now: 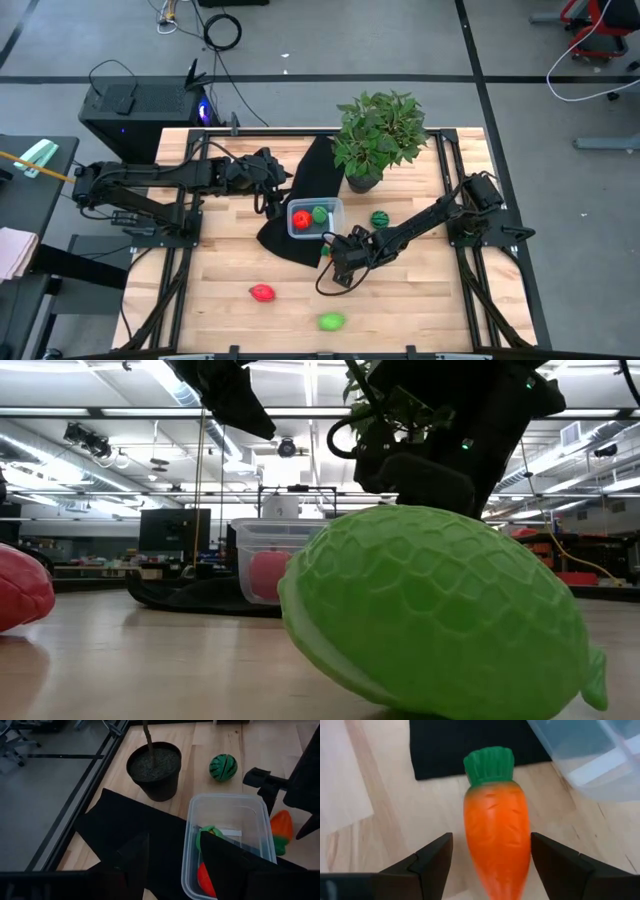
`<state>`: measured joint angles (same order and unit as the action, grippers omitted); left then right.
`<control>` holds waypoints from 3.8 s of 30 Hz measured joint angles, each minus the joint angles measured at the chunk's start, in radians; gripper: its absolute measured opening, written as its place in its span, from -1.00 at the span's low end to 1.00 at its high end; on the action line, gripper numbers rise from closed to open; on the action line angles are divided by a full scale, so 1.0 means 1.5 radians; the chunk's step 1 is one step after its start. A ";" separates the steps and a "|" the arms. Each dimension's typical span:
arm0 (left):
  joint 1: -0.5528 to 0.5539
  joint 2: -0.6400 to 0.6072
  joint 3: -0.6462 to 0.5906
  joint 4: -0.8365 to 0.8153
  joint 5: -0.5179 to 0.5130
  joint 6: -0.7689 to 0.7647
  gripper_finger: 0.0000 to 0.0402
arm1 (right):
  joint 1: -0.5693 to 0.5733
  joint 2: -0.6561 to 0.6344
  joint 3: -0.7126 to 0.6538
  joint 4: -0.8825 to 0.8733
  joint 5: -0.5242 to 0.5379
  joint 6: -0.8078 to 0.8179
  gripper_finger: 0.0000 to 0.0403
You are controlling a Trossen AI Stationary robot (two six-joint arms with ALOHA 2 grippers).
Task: Pick and placing Produce into tupperware
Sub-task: Put the orange carrot into the bin
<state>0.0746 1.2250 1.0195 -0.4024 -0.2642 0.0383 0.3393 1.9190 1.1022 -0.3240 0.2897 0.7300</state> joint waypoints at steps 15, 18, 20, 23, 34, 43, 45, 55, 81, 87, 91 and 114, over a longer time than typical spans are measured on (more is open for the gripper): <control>0.000 0.000 0.000 0.000 0.000 0.000 -0.08 | 0.007 -0.004 0.000 -0.003 -0.011 0.000 -0.26; 0.000 0.000 0.000 0.000 0.000 0.000 -0.09 | 0.014 -0.018 0.001 -0.003 -0.007 0.000 -0.22; 0.000 0.000 0.000 0.000 0.000 0.000 -0.10 | 0.020 -0.034 0.002 -0.003 -0.001 0.000 -0.18; 0.000 0.000 0.000 0.001 0.000 -0.001 -0.11 | 0.031 -0.055 0.003 -0.007 0.002 0.000 -0.18; 0.000 0.000 0.000 0.000 0.000 -0.001 -0.12 | 0.038 -0.123 0.066 -0.001 0.038 -0.184 -0.20; 0.000 0.000 0.000 0.000 0.000 -0.001 -0.11 | -0.051 -0.125 0.112 -0.013 0.050 -0.333 -0.20; 0.000 0.000 0.000 -0.001 0.000 -0.001 -0.11 | -0.071 -0.125 0.112 -0.020 0.044 -0.353 -0.19; 0.000 0.000 0.000 -0.006 0.000 0.000 -0.10 | -0.131 -0.111 0.110 -0.088 -0.020 -0.402 -0.19; 0.000 0.000 0.000 -0.010 0.000 0.001 -0.11 | -0.156 -0.108 0.087 -0.082 -0.031 -0.394 -0.17; 0.000 0.000 0.000 -0.010 0.000 0.001 -0.12 | -0.162 -0.108 0.087 -0.069 -0.065 -0.396 -0.17; 0.000 0.000 0.000 -0.010 0.000 0.001 -0.11 | -0.167 -0.108 0.087 -0.063 -0.071 -0.400 -0.18; 0.000 0.000 0.000 -0.010 0.000 0.001 -0.12 | -0.191 -0.108 0.053 0.008 -0.149 -0.311 -0.17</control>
<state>0.0746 1.2247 1.0195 -0.4175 -0.2646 0.0395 0.0528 1.7573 1.1811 -0.3115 0.0666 0.2631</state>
